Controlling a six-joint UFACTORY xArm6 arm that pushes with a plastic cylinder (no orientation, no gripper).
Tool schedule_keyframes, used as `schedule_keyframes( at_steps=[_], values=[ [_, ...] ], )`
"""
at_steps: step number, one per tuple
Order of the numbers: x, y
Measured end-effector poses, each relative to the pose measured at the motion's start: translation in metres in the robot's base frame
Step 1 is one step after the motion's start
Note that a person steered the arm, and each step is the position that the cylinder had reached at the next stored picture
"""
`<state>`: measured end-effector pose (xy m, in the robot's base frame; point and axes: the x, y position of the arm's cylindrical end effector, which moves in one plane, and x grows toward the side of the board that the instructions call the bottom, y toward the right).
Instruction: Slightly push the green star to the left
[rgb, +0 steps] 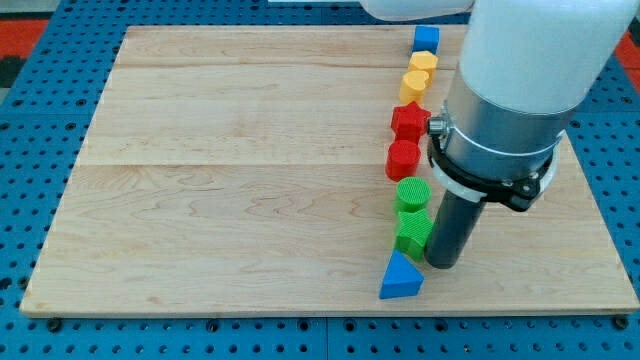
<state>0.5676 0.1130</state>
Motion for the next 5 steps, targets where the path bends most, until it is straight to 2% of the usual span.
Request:
schedule_keyframes(
  at_steps=[1,3,5],
  values=[
    [0.0,0.0],
    [0.001,0.095],
    [0.001,0.137]
  ],
)
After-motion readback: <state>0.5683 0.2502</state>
